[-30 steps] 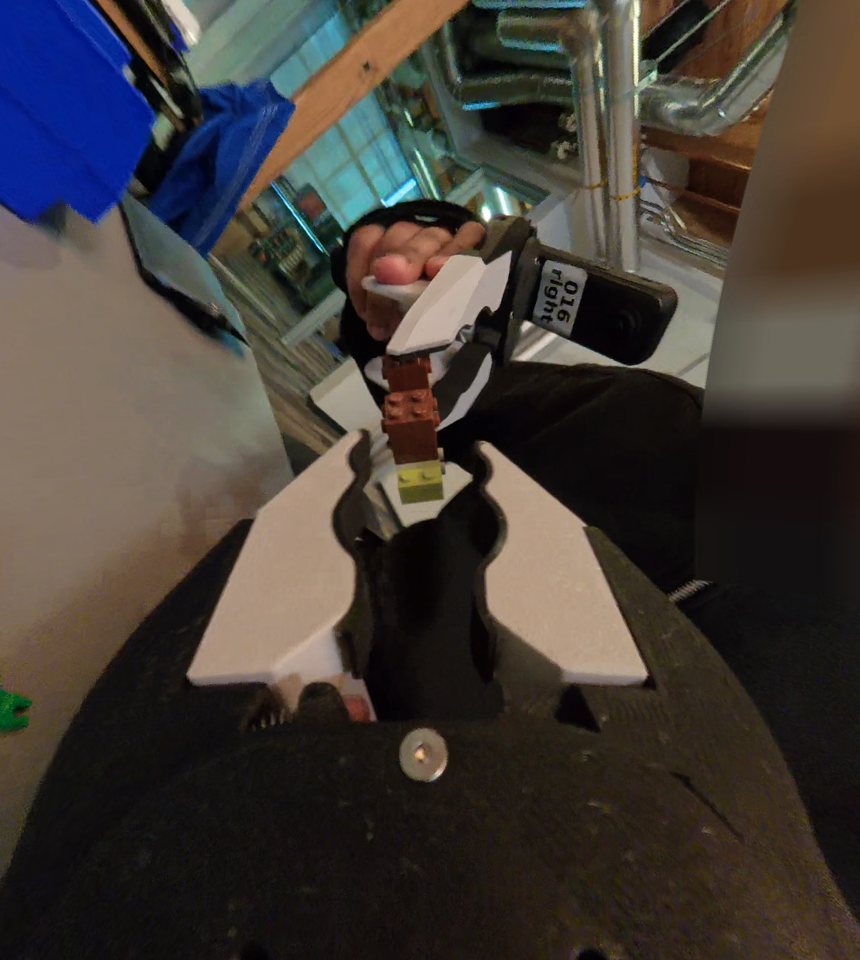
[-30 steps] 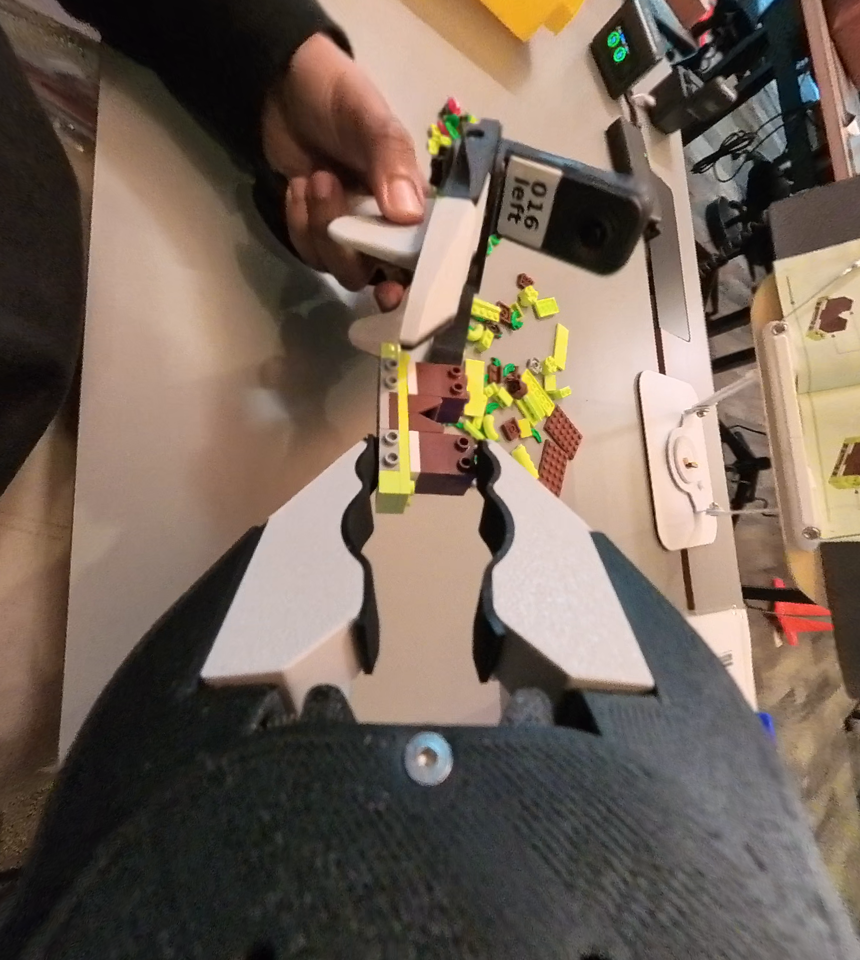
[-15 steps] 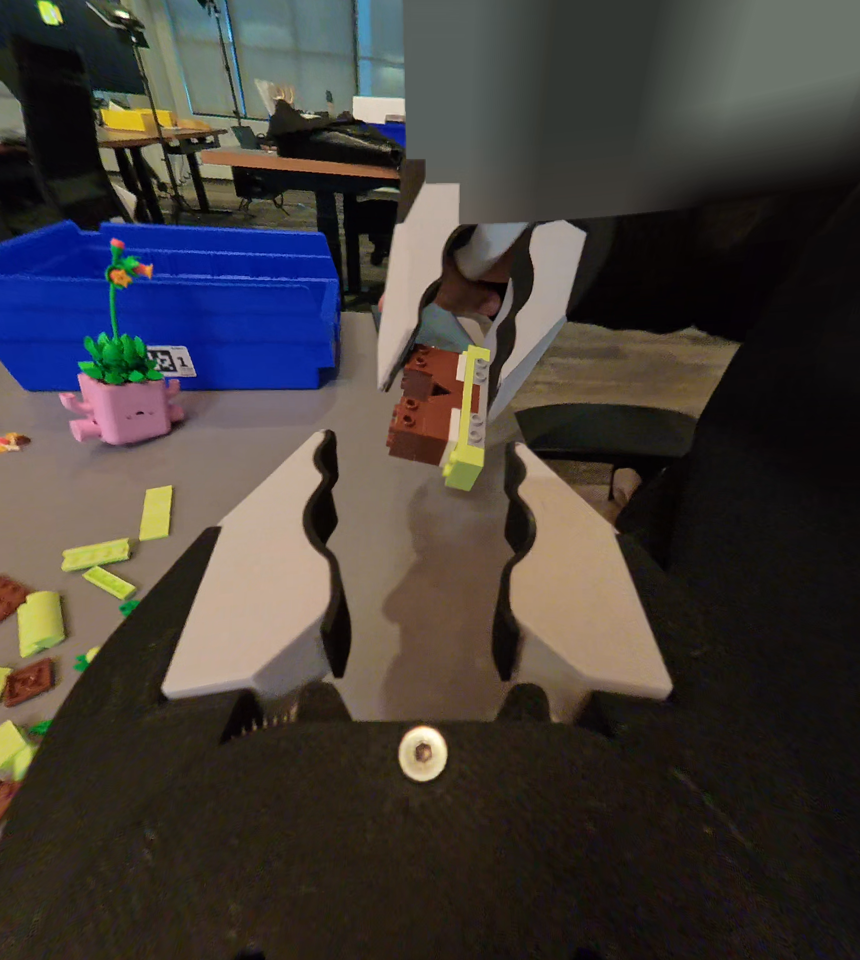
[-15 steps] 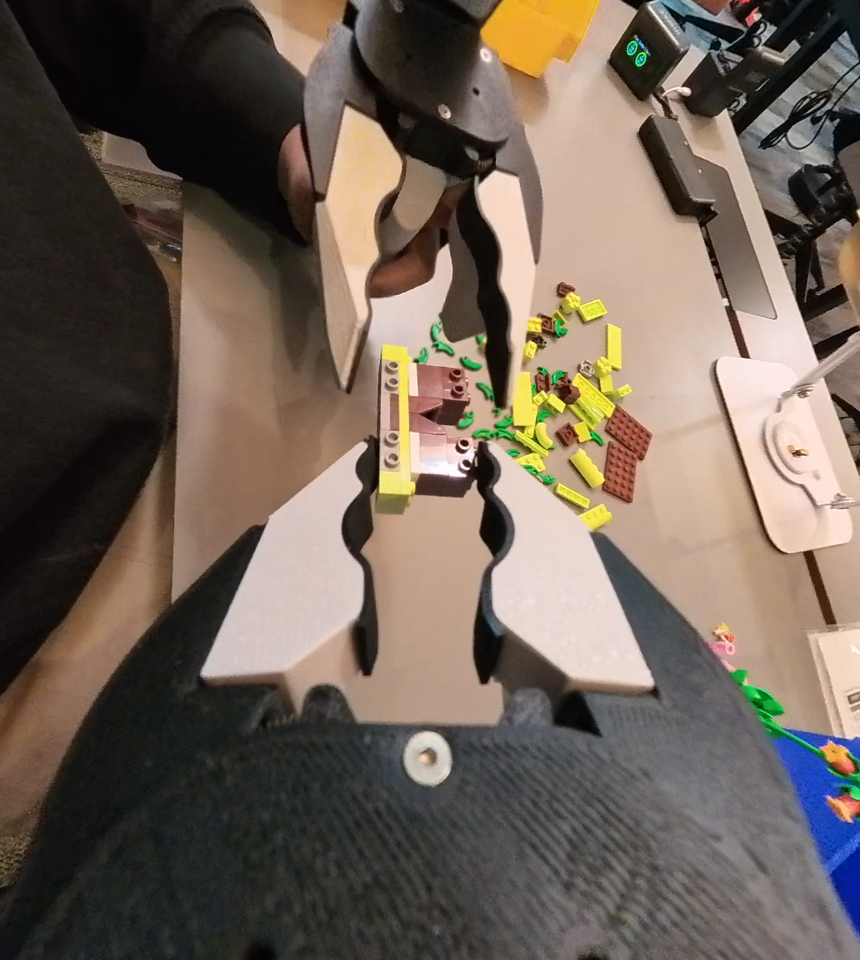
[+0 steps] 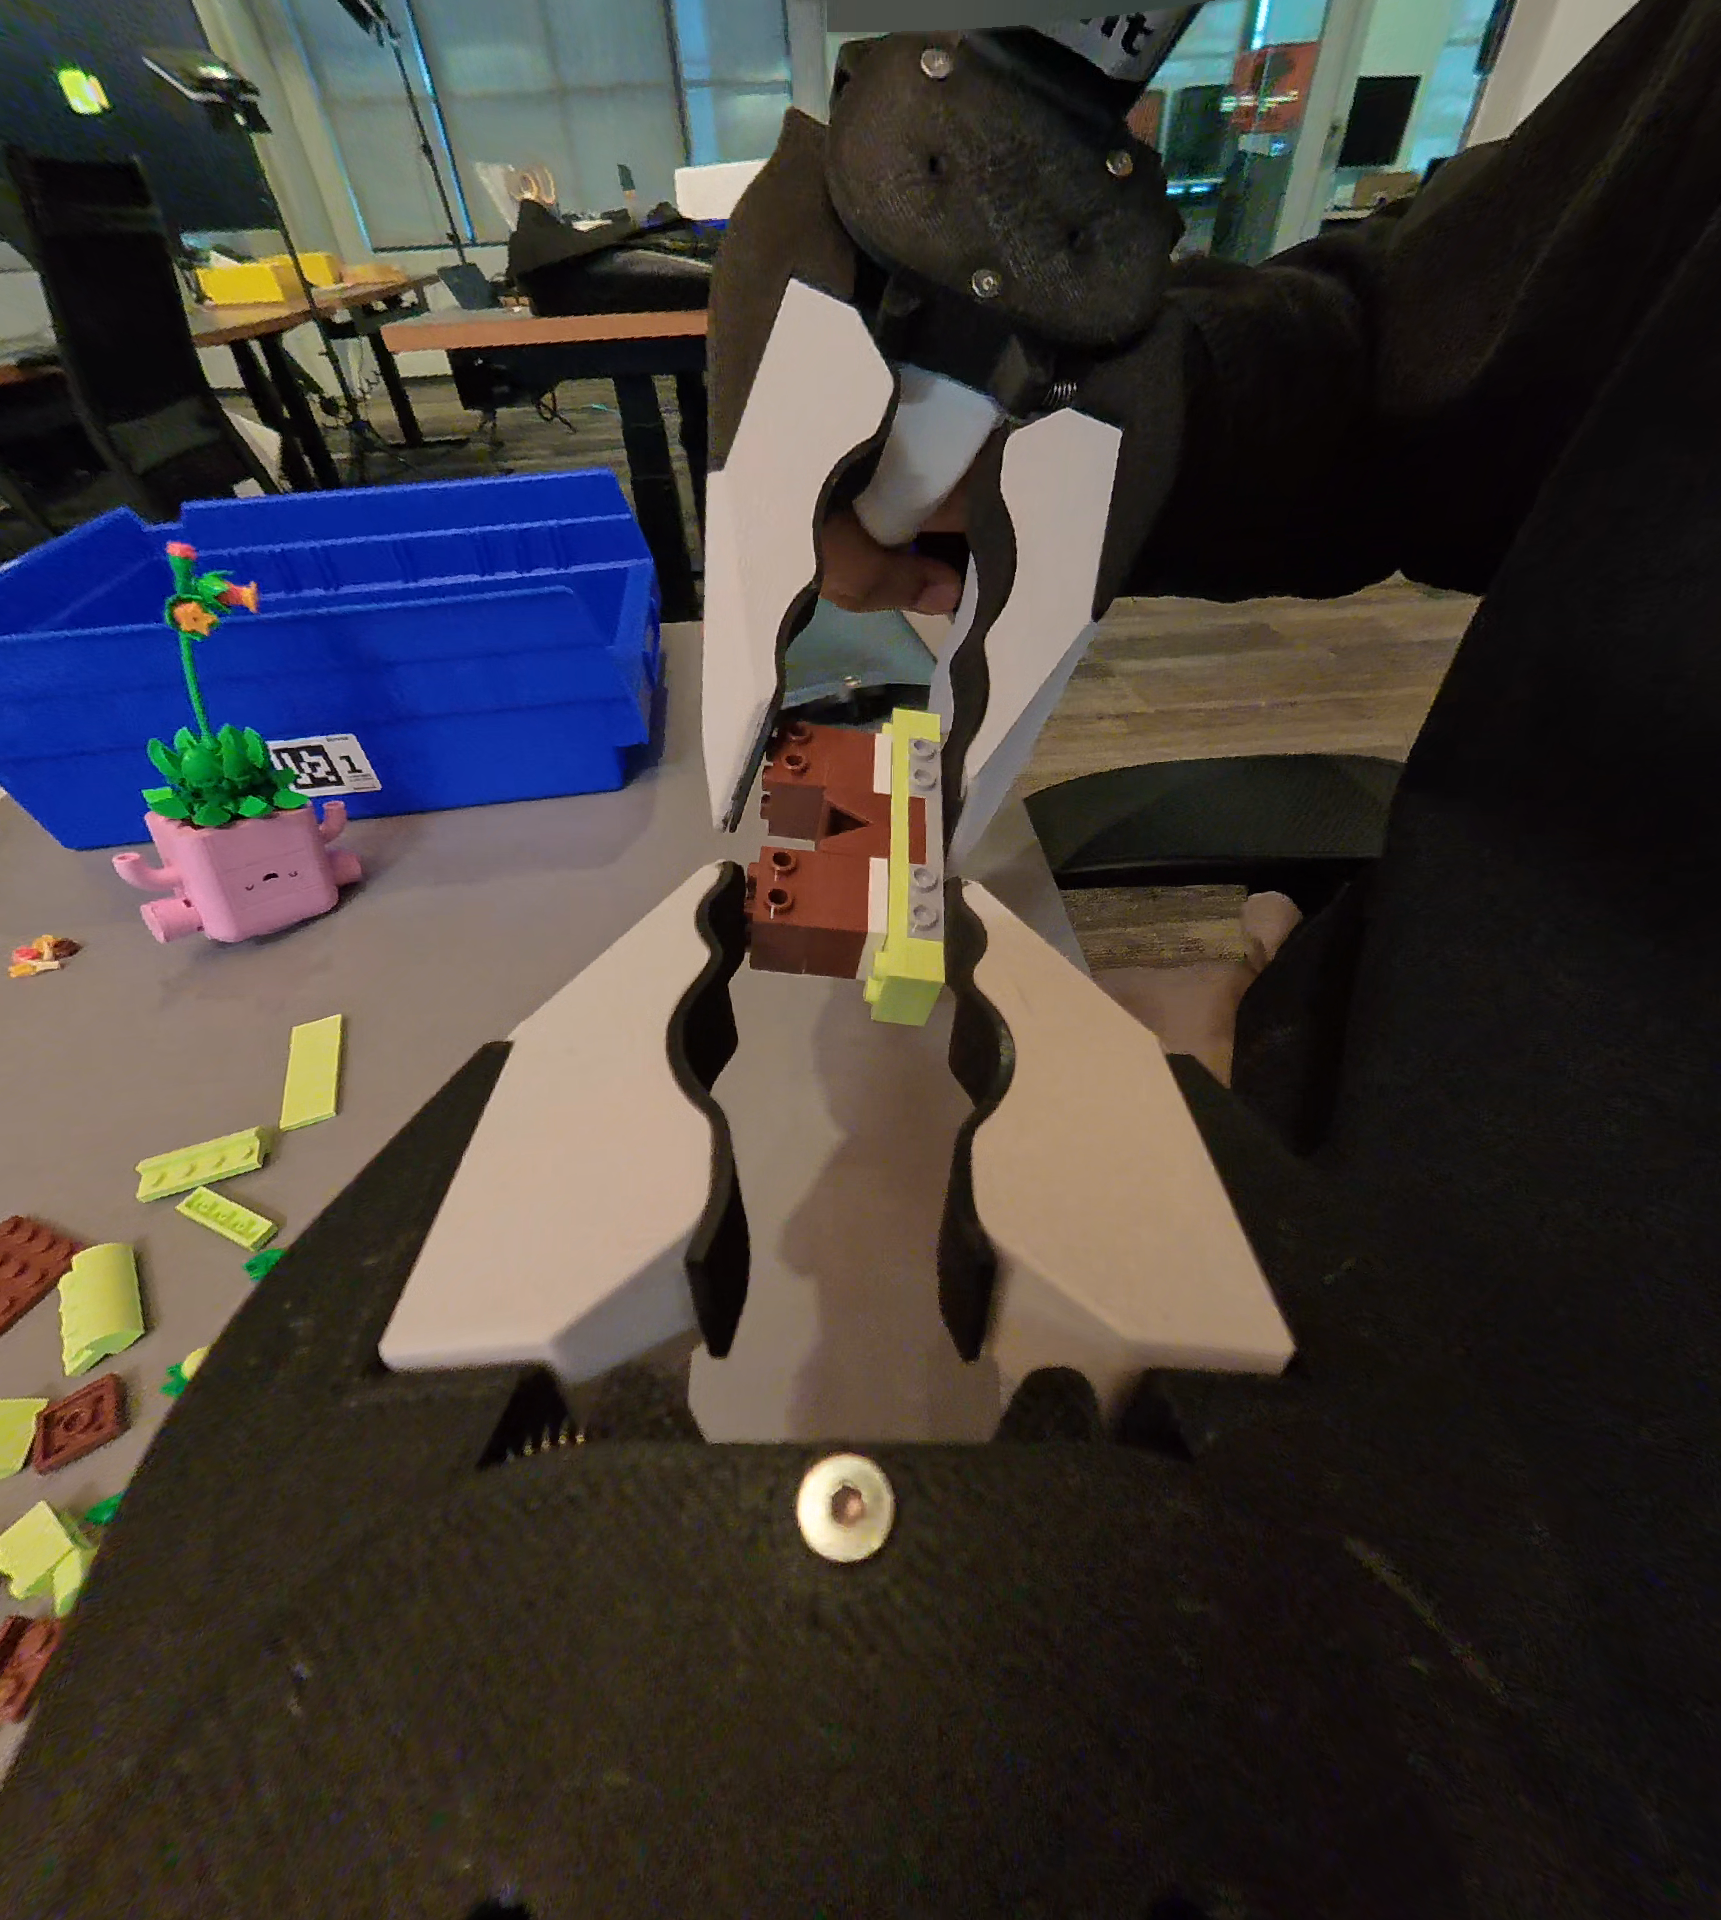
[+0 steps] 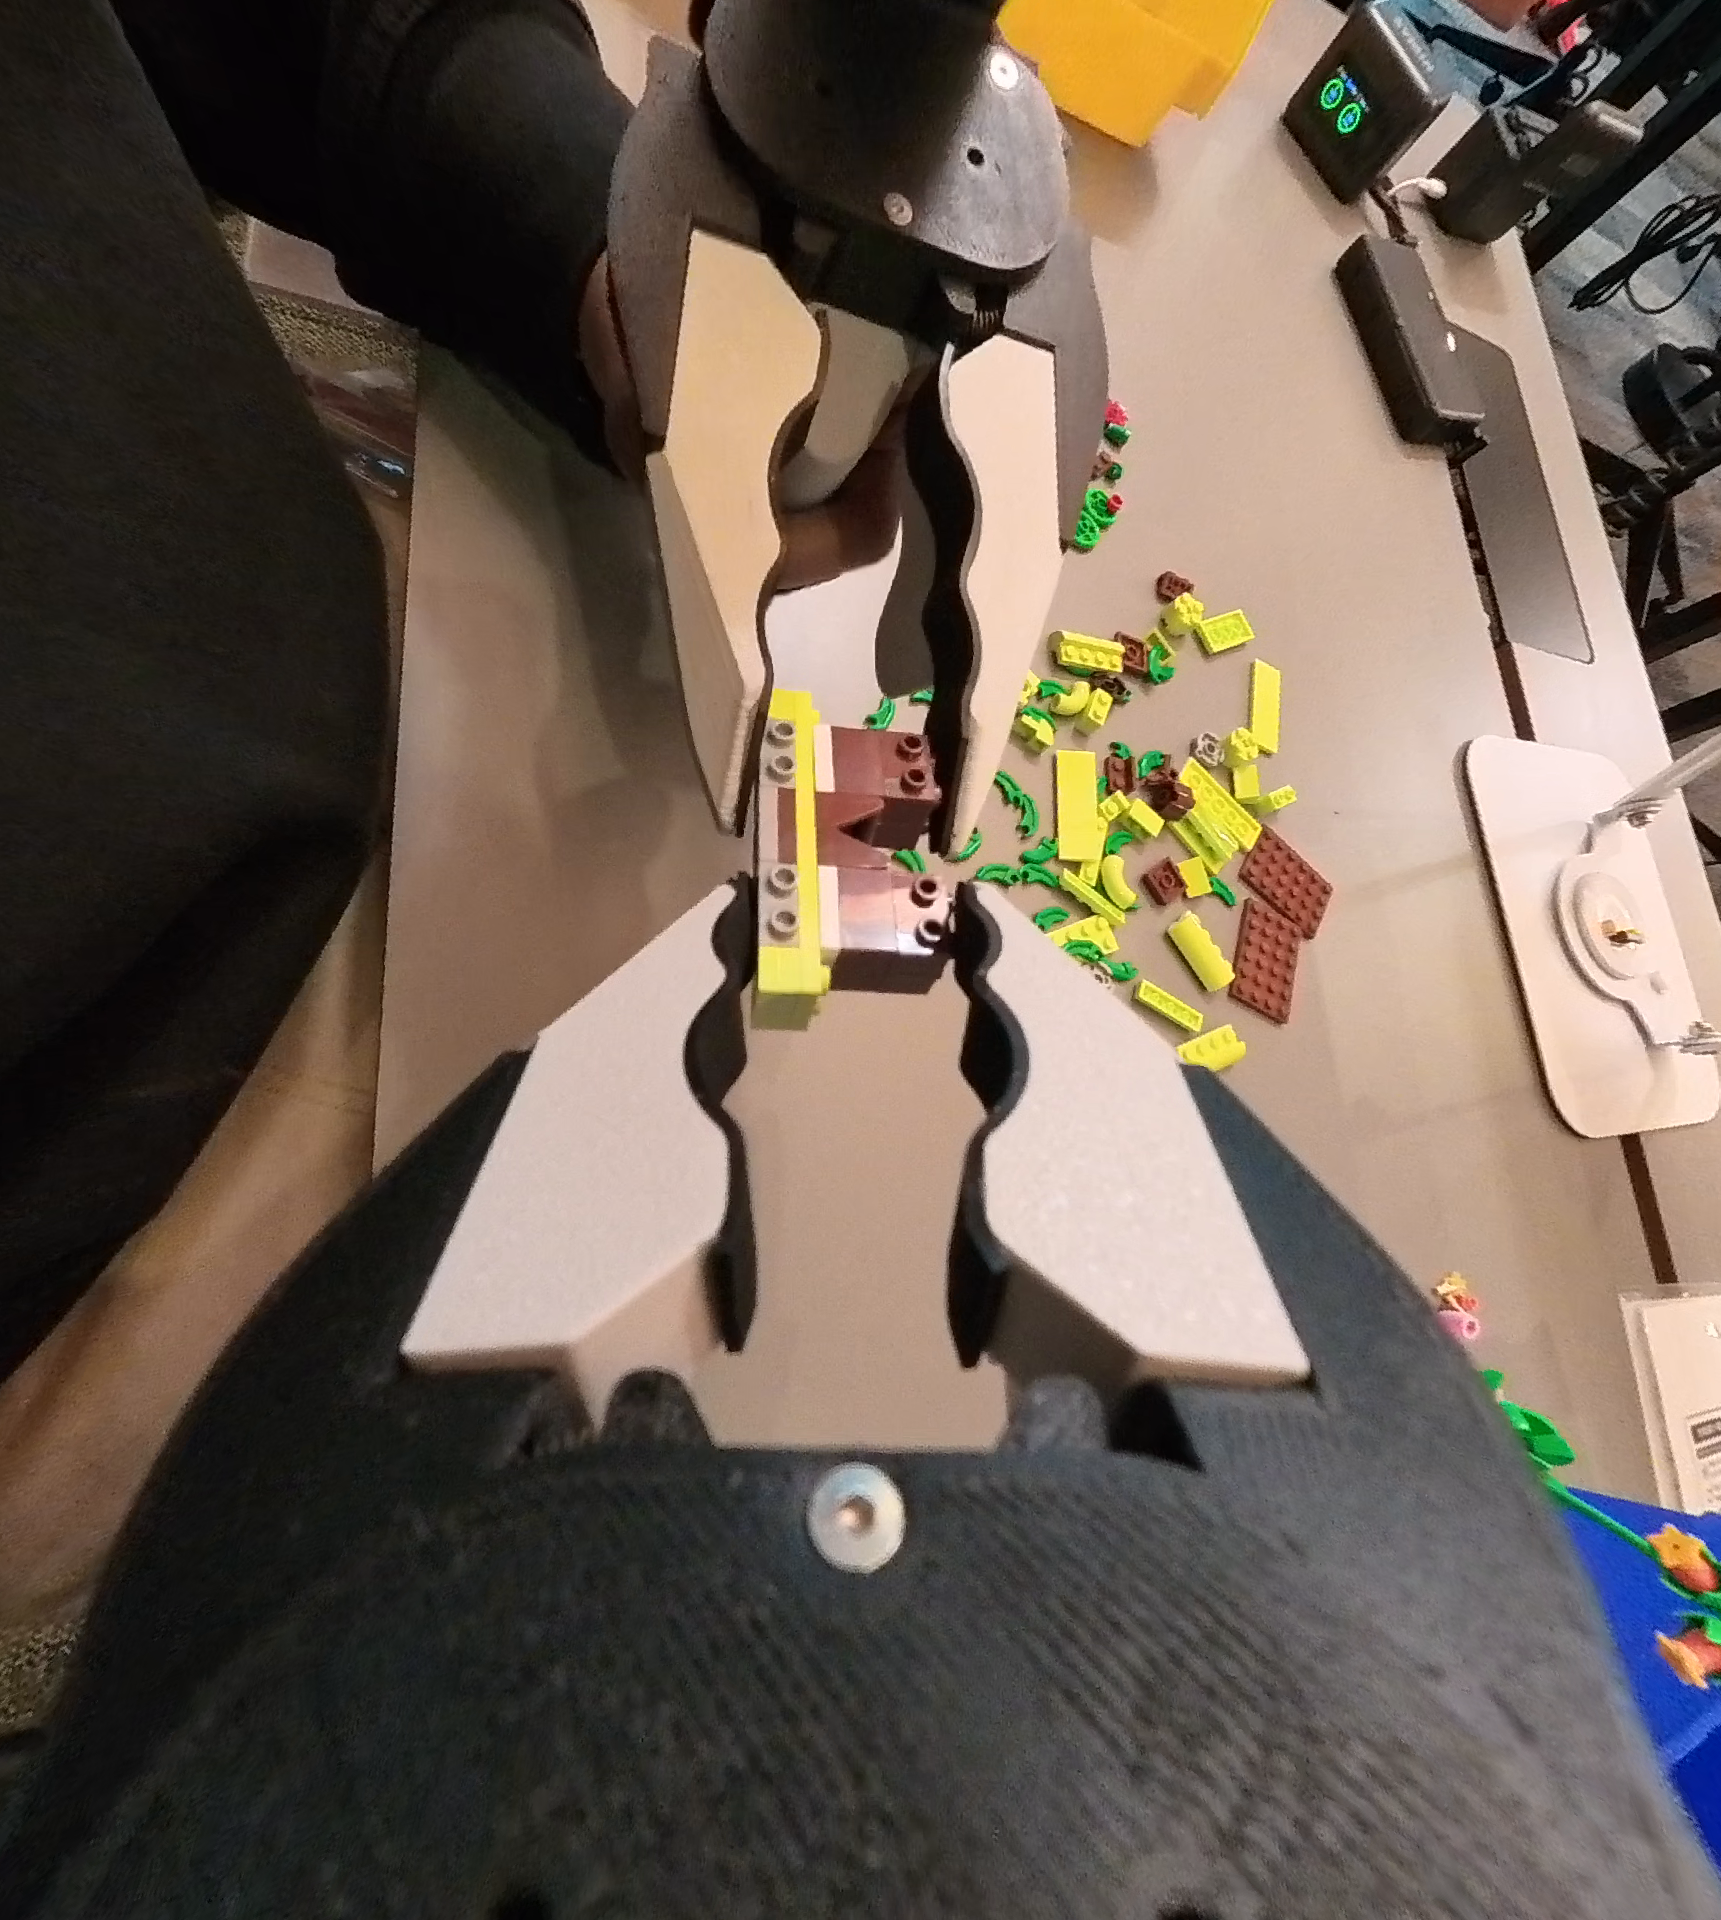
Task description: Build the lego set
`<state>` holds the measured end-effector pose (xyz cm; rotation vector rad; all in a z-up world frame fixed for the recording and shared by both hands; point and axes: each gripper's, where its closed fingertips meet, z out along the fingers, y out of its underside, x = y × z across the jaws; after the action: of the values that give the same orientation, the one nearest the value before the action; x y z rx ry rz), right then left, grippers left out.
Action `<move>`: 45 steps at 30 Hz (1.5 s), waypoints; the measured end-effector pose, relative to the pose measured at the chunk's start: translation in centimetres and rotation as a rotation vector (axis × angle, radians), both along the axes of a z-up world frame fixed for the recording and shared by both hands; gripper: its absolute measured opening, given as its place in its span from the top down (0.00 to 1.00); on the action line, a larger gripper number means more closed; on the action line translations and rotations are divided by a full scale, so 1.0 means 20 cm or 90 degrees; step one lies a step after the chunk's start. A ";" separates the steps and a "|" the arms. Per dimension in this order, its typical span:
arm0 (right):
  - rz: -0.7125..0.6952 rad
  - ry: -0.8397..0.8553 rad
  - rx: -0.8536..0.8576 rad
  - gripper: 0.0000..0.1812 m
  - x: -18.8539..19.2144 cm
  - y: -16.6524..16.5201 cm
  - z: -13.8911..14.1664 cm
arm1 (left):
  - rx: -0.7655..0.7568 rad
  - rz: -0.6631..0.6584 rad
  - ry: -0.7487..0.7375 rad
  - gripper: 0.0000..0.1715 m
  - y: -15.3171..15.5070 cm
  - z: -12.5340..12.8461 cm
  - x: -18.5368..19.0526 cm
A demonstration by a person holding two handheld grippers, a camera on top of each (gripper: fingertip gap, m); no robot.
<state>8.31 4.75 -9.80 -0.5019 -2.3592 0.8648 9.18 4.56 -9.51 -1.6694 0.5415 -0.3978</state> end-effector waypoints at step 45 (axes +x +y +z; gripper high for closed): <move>0.000 -0.024 -0.017 0.80 0.02 -0.04 -0.04 | -0.008 0.009 0.078 0.79 -0.01 -0.04 0.04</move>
<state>8.76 3.91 -10.64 -0.5326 -2.3845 0.8956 9.95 4.38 -10.34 -1.7155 0.6185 -0.2912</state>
